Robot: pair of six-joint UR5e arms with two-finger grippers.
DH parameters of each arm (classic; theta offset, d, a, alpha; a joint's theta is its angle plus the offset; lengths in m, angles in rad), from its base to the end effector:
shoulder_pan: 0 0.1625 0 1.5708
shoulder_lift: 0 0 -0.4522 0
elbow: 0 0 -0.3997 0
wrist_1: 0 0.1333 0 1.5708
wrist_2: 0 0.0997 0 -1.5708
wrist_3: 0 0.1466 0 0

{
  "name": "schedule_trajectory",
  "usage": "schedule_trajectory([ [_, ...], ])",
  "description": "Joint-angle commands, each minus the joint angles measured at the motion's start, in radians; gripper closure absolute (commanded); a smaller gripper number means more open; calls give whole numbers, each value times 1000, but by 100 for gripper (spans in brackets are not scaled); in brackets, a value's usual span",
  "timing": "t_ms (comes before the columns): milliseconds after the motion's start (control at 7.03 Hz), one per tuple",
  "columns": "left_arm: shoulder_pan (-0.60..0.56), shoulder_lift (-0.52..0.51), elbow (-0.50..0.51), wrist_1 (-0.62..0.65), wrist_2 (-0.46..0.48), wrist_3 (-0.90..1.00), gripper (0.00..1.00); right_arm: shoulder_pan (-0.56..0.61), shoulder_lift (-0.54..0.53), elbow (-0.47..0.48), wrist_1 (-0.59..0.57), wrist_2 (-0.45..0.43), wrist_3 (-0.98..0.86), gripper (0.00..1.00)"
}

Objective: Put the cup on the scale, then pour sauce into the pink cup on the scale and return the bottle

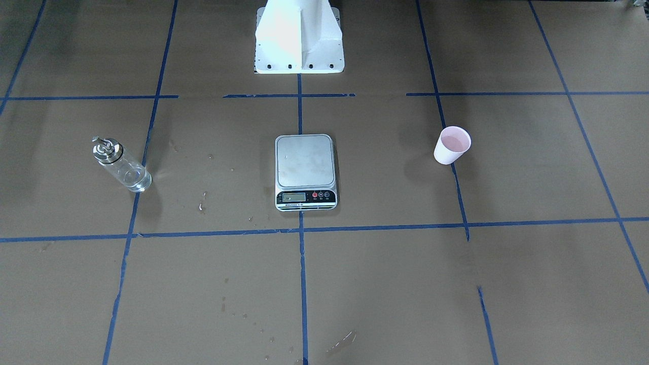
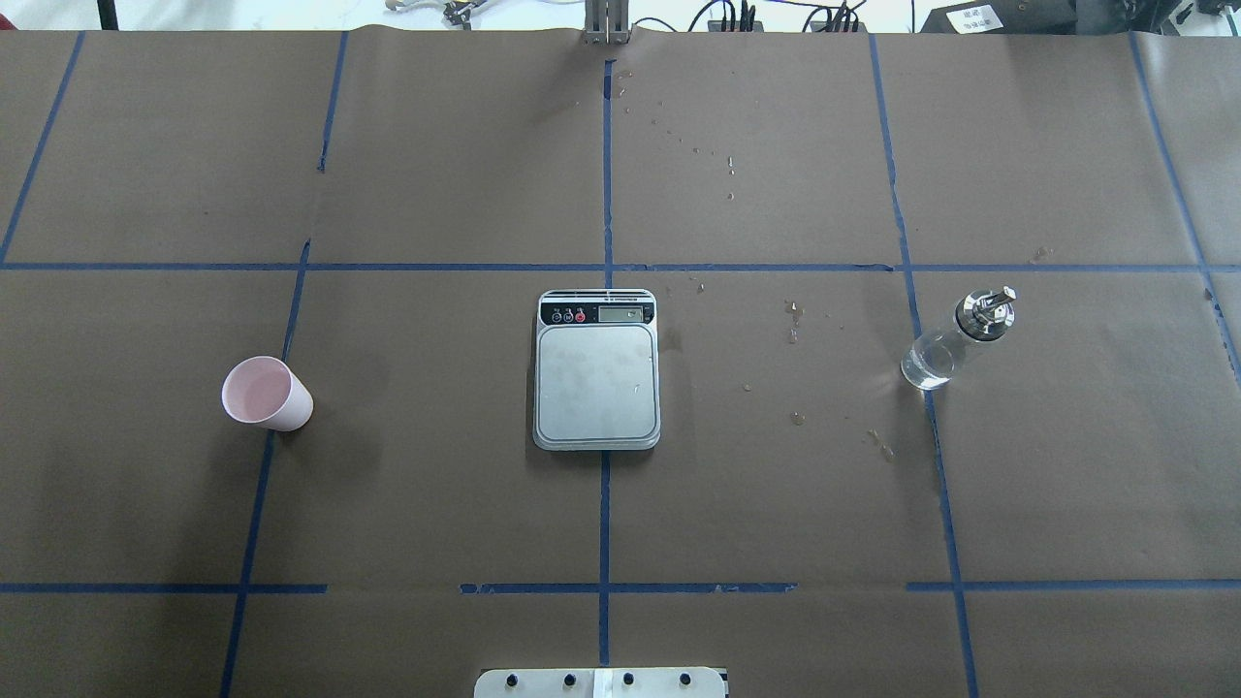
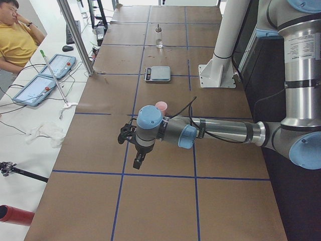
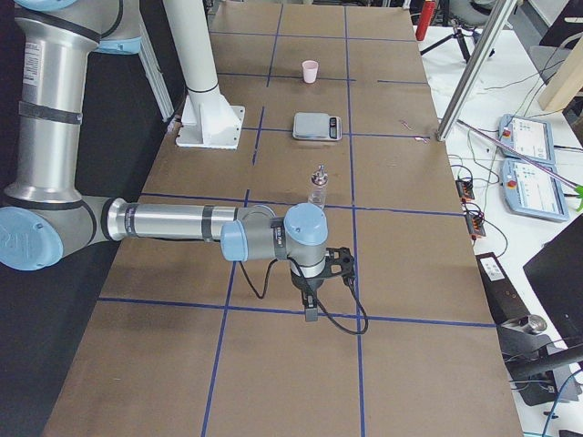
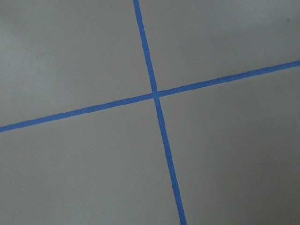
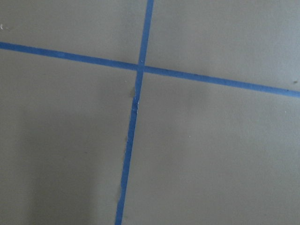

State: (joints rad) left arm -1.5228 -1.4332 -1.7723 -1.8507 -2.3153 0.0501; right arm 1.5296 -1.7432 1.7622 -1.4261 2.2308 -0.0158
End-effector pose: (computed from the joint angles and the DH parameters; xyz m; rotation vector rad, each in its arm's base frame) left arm -0.0115 -0.4682 0.6528 0.3290 0.7377 0.2207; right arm 0.0253 -0.4407 0.6984 0.1494 -0.6607 -0.1088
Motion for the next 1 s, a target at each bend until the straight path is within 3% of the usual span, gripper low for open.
schedule_trajectory([
  [0,21,-22,-1,-181,-4,2,0,0,11,13,199,-5,10,0],
  [427,24,-78,22,-547,-6,-7,0,0,40,-9,242,19,13,0],
  [569,29,-142,84,-552,-9,-60,0,0,41,-12,243,77,46,0],
  [712,30,-163,89,-565,-10,-217,0,0,57,-1,249,102,148,0],
  [854,64,-165,89,-643,-6,-254,0,-11,68,0,250,104,157,0],
])
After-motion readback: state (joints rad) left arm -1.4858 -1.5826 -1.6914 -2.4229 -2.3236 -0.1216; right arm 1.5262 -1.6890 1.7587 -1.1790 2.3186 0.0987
